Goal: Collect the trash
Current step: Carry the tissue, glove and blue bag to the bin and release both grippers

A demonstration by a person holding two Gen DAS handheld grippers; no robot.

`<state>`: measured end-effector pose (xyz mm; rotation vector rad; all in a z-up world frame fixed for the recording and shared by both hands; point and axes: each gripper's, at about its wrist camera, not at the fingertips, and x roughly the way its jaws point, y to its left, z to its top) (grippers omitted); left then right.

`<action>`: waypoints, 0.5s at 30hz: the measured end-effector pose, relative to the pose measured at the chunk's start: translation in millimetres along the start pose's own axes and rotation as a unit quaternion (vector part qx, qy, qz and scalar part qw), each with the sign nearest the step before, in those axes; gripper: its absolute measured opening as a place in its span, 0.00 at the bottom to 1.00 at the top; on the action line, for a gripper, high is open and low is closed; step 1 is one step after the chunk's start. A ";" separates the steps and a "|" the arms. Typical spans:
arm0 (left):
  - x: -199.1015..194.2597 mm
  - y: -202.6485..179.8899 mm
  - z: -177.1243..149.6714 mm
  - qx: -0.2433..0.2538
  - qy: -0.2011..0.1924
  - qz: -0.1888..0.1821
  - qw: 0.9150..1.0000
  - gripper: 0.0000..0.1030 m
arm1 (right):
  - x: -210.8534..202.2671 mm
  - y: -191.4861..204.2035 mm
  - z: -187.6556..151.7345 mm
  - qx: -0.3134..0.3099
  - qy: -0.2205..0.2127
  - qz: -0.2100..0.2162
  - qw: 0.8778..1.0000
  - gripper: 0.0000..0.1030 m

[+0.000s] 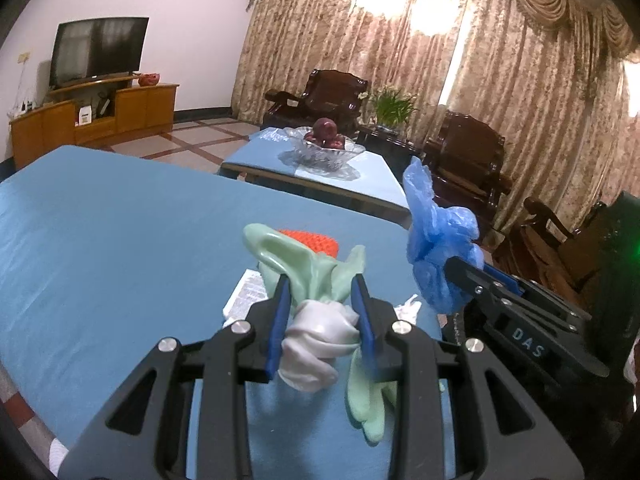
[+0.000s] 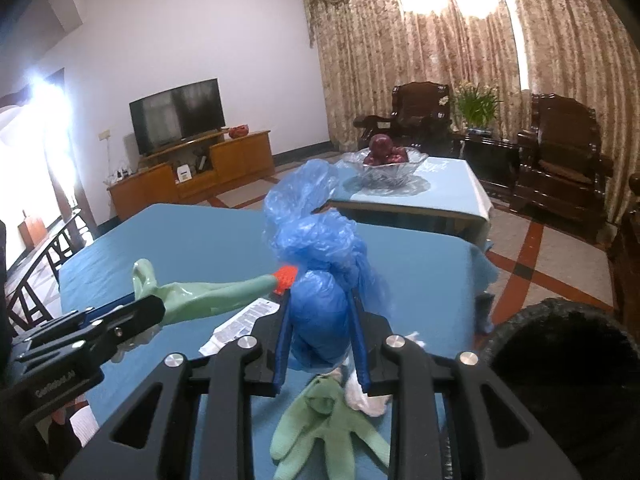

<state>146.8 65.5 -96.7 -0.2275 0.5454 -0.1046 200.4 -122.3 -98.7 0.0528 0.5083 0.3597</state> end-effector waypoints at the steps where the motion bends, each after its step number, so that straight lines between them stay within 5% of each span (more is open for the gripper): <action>1: 0.5 -4.1 1.0 0.004 -0.001 -0.001 1.000 0.29 | -4.4 -3.1 0.3 0.002 -0.002 -0.003 1.000 0.26; 15: 20.0 -72.8 4.9 0.049 0.004 -0.047 0.998 0.29 | -63.7 -62.6 0.1 0.028 -0.023 -0.060 0.998 0.26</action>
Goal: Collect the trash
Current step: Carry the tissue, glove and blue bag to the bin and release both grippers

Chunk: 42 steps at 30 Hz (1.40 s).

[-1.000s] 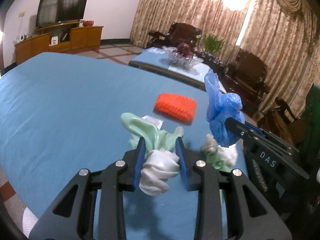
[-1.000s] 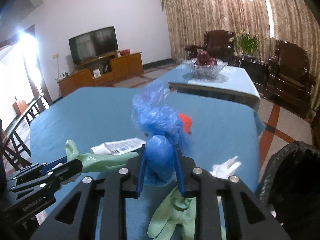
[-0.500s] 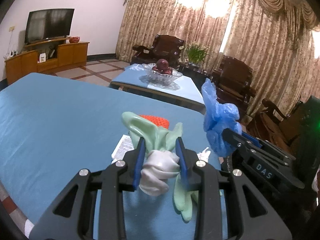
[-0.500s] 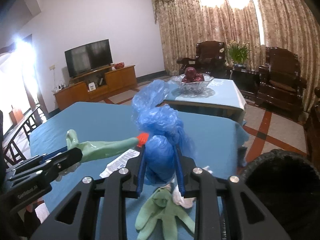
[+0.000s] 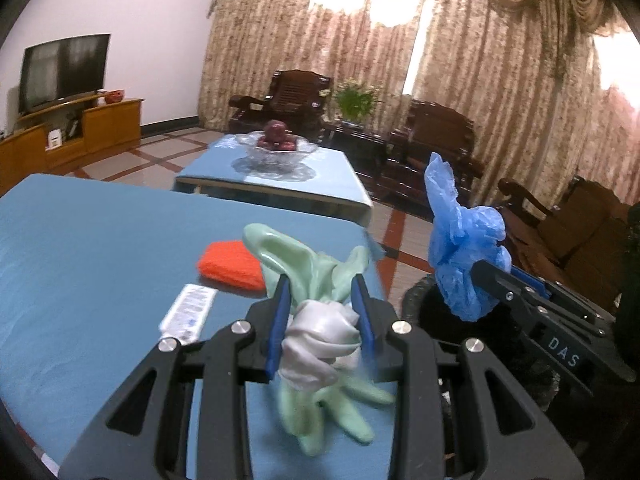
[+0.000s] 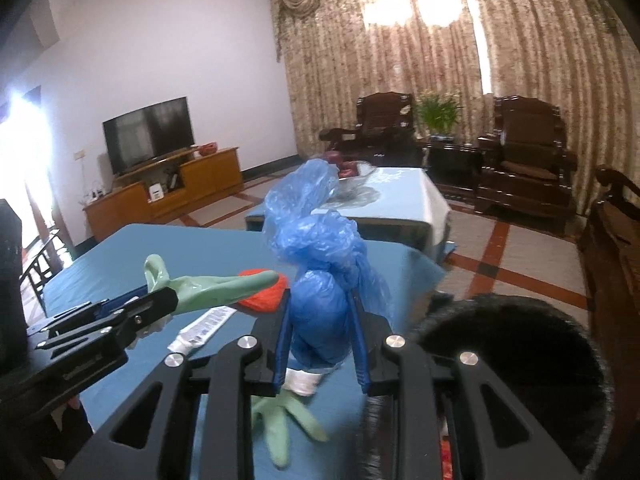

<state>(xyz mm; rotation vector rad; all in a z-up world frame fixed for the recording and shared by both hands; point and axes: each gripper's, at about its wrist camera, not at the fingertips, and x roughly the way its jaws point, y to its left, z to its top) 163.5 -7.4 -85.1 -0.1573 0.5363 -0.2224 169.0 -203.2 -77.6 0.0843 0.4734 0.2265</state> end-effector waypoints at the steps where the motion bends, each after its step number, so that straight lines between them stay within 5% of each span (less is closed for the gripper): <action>1: 3.9 -8.1 0.4 0.004 0.002 -0.007 1.000 0.29 | -2.8 -6.5 -0.4 0.003 -0.001 -0.007 1.000 0.26; 26: 105.0 -175.8 -30.0 0.078 0.072 -0.148 0.983 0.35 | -42.1 -169.1 -44.4 0.078 0.038 -0.187 0.979 0.30; 29: 103.1 -175.7 -31.3 0.080 0.063 -0.153 0.983 0.62 | -43.8 -177.4 -49.3 0.085 0.038 -0.208 0.974 0.62; 33: 94.7 -162.9 -27.8 0.082 0.053 -0.144 0.985 0.67 | -47.5 -178.0 -49.4 0.086 0.026 -0.225 0.970 0.88; 42: 62.2 -73.4 -20.2 0.062 0.027 -0.053 0.996 0.74 | -34.5 -133.9 -36.4 0.069 -0.001 -0.174 0.982 0.94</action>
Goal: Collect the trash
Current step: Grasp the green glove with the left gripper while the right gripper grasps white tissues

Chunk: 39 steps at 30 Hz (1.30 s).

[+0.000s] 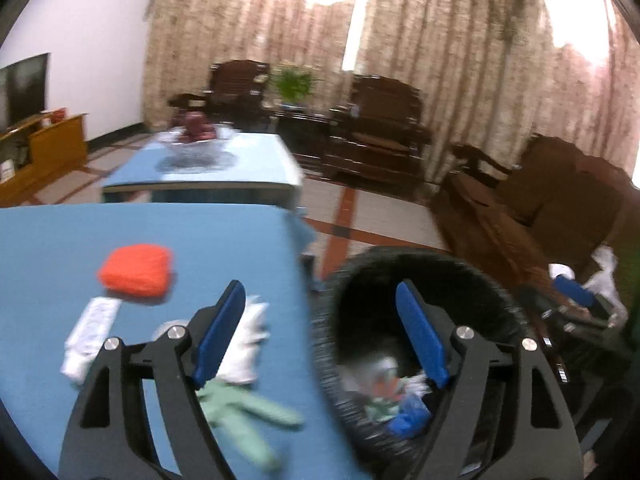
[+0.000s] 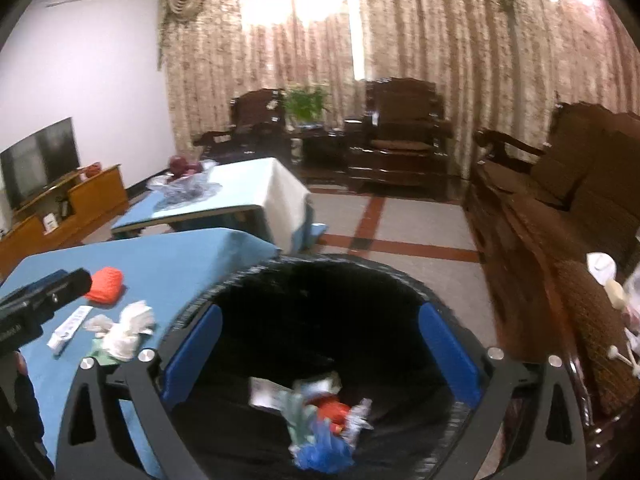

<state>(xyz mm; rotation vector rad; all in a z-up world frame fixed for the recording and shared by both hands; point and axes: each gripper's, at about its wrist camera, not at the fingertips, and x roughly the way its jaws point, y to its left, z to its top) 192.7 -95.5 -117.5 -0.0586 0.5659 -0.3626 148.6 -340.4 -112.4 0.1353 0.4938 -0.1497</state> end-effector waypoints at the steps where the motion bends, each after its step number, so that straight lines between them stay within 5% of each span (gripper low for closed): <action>1: -6.2 14.9 -3.8 -0.005 -0.001 0.017 1.000 0.74 | 0.9 10.8 0.1 -0.004 -0.002 0.011 1.000 0.94; 10: -20.9 89.1 -40.8 -0.038 0.029 0.105 0.993 0.73 | 8.9 90.6 -13.6 -0.040 -0.012 0.080 0.996 0.94; 18: -6.8 103.4 -61.9 -0.047 0.057 0.110 0.991 0.72 | 20.1 124.2 -26.2 -0.064 0.000 0.094 0.993 0.94; 31: 36.9 93.9 -77.1 -0.065 0.109 0.097 0.987 0.70 | 30.5 113.0 -29.4 -0.057 0.012 0.084 0.995 0.94; 34: 47.0 92.6 -81.5 -0.070 0.130 0.092 0.985 0.65 | 31.1 111.9 -30.1 -0.060 0.013 0.082 0.995 0.94; 39: 54.3 91.2 -84.2 -0.082 0.147 0.064 0.984 0.32 | 32.4 111.8 -31.8 -0.059 0.016 0.084 0.995 0.94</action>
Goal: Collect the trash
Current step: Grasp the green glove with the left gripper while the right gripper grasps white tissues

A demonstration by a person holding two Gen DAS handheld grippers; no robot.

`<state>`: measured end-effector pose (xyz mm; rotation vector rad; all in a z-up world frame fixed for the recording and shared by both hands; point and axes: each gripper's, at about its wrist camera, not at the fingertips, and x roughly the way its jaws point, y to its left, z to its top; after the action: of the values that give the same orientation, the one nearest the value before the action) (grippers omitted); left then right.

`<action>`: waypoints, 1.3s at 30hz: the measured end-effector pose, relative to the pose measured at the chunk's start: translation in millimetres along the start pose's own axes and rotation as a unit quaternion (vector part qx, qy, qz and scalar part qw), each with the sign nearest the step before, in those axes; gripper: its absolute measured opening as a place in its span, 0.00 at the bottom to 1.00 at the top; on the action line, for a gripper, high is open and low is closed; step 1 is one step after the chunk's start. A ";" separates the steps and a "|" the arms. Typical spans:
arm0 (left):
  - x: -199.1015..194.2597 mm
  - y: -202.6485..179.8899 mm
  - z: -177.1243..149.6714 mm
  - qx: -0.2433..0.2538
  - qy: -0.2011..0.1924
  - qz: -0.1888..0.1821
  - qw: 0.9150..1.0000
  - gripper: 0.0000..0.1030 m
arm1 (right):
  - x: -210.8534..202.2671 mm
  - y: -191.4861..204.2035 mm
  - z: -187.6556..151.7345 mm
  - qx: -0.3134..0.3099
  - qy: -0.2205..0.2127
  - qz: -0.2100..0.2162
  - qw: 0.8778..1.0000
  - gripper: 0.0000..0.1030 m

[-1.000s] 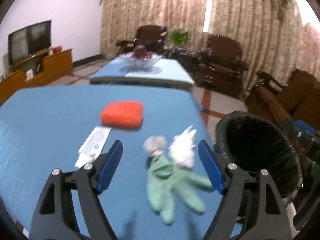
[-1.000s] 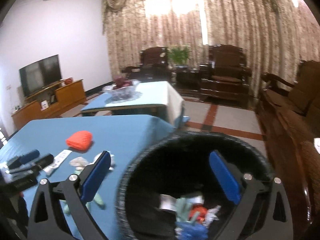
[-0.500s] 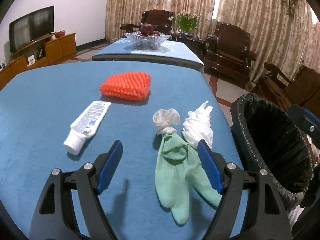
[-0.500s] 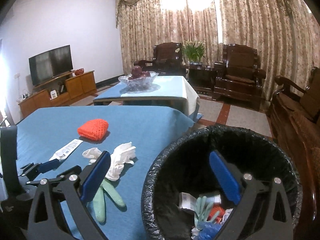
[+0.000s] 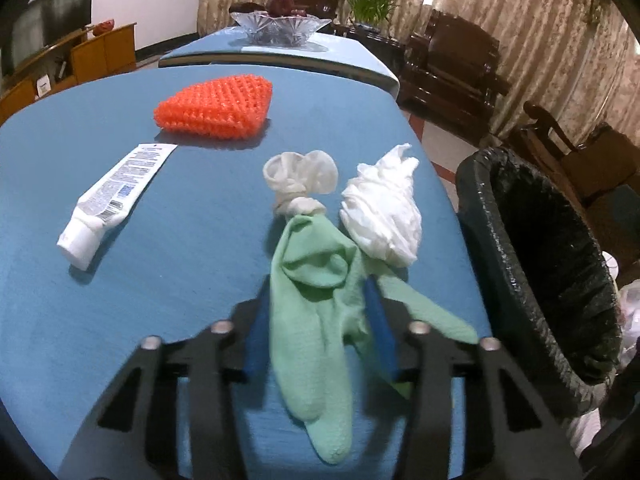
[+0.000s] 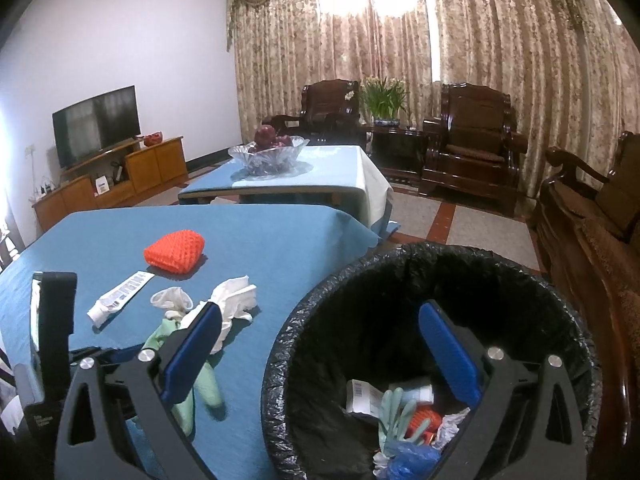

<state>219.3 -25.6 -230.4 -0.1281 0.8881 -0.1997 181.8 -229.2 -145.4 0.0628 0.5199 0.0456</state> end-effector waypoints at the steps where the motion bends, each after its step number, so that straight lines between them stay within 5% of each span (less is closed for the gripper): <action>1: -0.8 -1.2 -0.4 0.001 -0.001 0.000 1.000 0.25 | 0.6 -0.1 -0.9 0.000 0.001 0.001 1.000 0.94; 8: -25.2 6.5 0.2 -0.015 -0.024 -0.005 1.000 0.12 | 7.4 13.0 -4.4 -0.011 0.010 0.016 1.000 0.94; 22: -70.6 55.2 10.3 -0.010 -0.087 0.056 0.995 0.12 | 50.2 77.9 -4.6 -0.027 0.032 0.080 0.996 0.84; 34: -67.6 81.4 13.3 -0.020 -0.088 0.071 0.993 0.12 | 89.7 99.2 -19.1 -0.046 0.085 0.065 0.993 0.74; 39: -63.9 85.2 13.0 -0.024 -0.084 0.071 0.994 0.12 | 107.0 104.6 -24.1 -0.053 0.124 0.065 0.989 0.55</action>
<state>200.5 72.1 -190.4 -0.1250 0.7312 -0.0337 259.6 -117.4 -211.7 -0.0135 0.7616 0.2106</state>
